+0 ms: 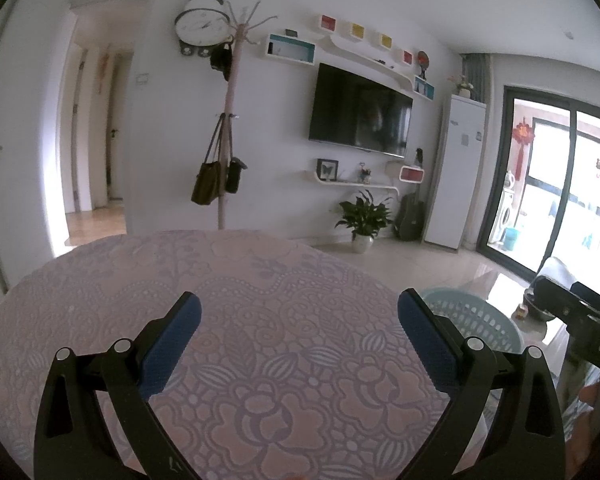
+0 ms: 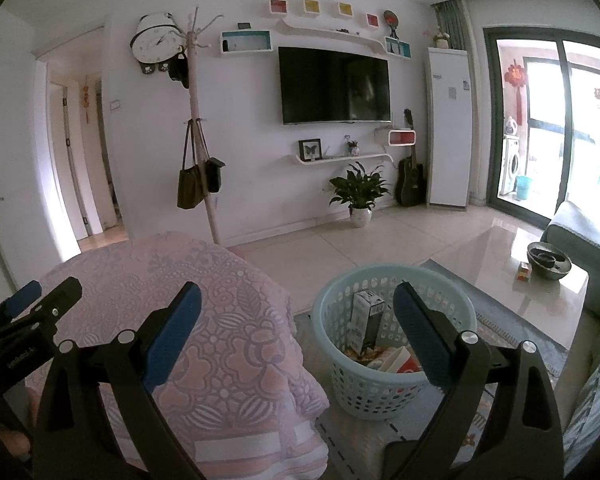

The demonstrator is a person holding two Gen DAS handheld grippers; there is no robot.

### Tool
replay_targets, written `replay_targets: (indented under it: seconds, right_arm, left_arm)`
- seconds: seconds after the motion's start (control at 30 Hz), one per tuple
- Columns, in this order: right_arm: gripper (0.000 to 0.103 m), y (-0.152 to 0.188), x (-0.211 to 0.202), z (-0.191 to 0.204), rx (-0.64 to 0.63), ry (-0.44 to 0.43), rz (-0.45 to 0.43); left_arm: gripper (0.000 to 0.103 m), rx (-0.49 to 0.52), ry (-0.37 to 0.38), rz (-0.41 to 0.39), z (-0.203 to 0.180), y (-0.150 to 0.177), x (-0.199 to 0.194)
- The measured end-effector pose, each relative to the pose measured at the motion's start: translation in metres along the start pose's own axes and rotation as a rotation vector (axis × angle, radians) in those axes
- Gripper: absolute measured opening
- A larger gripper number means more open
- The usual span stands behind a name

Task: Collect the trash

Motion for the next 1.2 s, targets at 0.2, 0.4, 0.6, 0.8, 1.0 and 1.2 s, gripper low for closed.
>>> replay_targets:
  seconds: [0.2, 0.4, 0.6, 0.8, 1.0, 1.2]
  right_arm:
    - [0.092, 0.0008, -0.0016, -0.0001, -0.004, 0.0, -0.01]
    - [0.092, 0.0039, -0.0016, -0.0014, -0.007, 0.002, -0.005]
    - [0.092, 0.0032, -0.0012, -0.0047, -0.006, -0.006, 0.0]
    - [0.092, 0.0047, -0.0019, -0.007, -0.006, -0.009, 0.001]
    - [0.092, 0.0042, -0.0003, -0.0083, -0.005, -0.012, 0.005]
    - [0.092, 0.0014, -0.0011, -0.0052, -0.014, -0.012, -0.004]
  left_arm:
    - [0.096, 0.0, 0.003, 0.002, -0.0003, 0.0011, -0.0003]
    - [0.095, -0.001, 0.006, 0.003, 0.0006, 0.0012, 0.0005]
    - [0.096, 0.002, 0.006, 0.009, 0.0008, 0.003, 0.0015]
    - [0.095, -0.002, 0.007, 0.011, 0.0019, 0.0037, 0.002]
    - [0.095, -0.002, 0.008, 0.011, 0.0019, 0.0041, 0.0021]
    - [0.095, -0.001, 0.012, 0.011, 0.0, 0.0076, 0.001]
Point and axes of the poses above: each gripper's, at about its wrist camera, not at the fingertips, and x roughly the way its jaws point, z to its left, y to its underside, the point moved 2 cm from there along x, roughly the way its jaws point, and after that the axes turned 8 degrees about -x, right-handed, at the moved point
